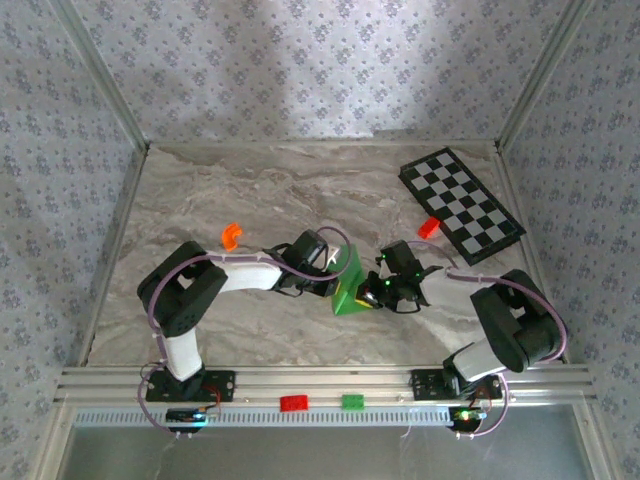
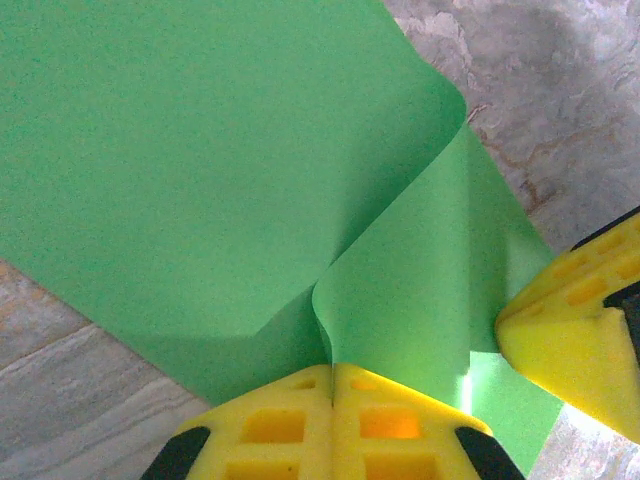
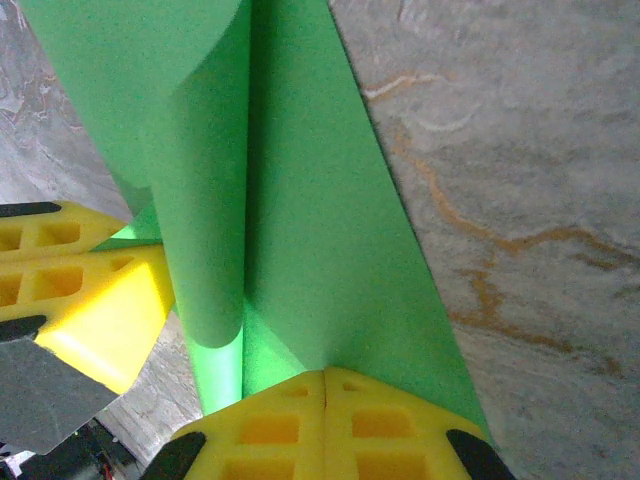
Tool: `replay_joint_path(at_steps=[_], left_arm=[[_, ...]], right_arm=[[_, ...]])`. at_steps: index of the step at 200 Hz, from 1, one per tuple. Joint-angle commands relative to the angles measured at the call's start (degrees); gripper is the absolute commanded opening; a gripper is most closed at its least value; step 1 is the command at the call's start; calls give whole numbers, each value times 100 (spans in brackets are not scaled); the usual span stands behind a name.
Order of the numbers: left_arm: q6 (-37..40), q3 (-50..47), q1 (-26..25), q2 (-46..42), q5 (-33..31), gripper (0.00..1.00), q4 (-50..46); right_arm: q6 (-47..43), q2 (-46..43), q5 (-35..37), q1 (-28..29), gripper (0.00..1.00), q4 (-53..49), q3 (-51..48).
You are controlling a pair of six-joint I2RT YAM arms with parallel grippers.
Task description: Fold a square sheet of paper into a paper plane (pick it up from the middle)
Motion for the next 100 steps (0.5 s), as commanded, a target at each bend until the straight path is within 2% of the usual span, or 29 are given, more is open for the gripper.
replay_joint_path(at_steps=[1,100], left_arm=[[89,33,33,-22,-80,1,-20],[93,-119,32,-191,-99,1,159]], right_arm=[[-14,147,228,-43,0,-309,-199],[-42,152,196,-95,0,-326,-200]])
